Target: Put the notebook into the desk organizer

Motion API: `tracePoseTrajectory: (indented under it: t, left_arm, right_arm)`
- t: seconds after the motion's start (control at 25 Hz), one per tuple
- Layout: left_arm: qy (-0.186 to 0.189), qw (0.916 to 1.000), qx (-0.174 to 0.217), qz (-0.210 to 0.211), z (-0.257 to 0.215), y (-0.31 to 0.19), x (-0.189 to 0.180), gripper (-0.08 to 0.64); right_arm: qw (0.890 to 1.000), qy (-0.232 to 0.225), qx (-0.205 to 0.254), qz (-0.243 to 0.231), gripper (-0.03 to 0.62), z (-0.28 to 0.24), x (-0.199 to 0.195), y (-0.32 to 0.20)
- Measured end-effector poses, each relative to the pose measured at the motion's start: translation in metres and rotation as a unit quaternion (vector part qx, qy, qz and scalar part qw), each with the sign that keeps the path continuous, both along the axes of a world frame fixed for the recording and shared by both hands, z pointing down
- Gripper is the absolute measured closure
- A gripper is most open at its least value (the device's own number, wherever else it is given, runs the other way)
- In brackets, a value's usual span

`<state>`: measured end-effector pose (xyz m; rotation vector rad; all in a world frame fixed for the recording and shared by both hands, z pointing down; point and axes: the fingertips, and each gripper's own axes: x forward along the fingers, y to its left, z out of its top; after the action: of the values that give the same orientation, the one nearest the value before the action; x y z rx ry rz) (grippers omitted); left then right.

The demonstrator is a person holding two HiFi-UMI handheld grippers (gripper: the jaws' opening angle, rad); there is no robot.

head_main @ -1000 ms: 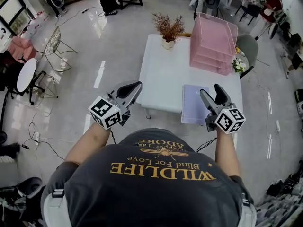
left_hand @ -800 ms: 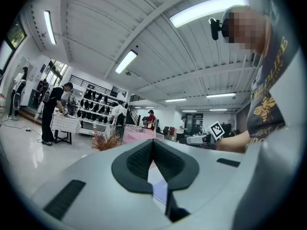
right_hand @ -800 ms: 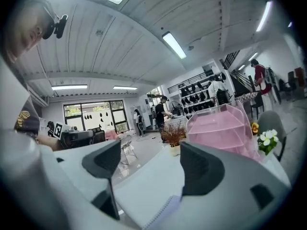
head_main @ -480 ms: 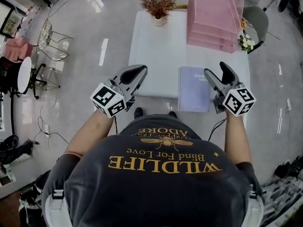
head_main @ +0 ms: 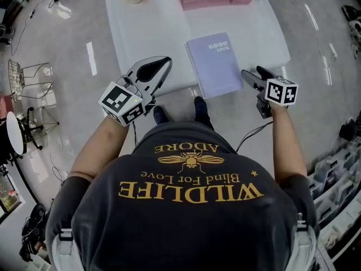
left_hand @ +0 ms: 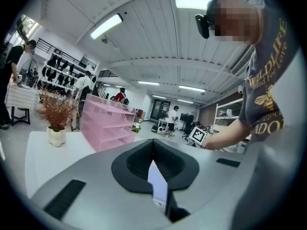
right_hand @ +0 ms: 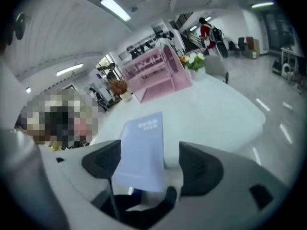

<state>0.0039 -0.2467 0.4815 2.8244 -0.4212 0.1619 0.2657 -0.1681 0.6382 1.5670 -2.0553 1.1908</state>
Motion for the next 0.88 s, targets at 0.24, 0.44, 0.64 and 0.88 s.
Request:
tracePoseTrajectory:
  t: [0.24, 0.44, 0.64, 0.88]
  left_arm:
    - [-0.021, 0.9995, -0.015, 0.015, 0.019, 0.012, 0.023, 0.560]
    - [-0.038, 0.9989, -0.027, 0.012, 0.032, 0.020, 0.027, 0.560]
    - [-0.045, 0.9984, -0.034, 0.010, 0.039, 0.022, 0.025, 0.560]
    - [-0.036, 0.9987, -0.037, 0.005, 0.038, 0.019, 0.021, 0.560]
  right_arm:
    - [0.991, -0.068, -0.114, -0.025, 0.221, 0.083, -0.003, 0.024]
    - [0.974, -0.142, -0.166, -0.064, 0.222, 0.117, -0.027, 0.019]
    - [0.958, -0.181, -0.202, -0.092, 0.246, 0.130, -0.054, 0.026]
    - [0.954, -0.193, -0.214, -0.088, 0.411, 0.110, -0.064, 0.024]
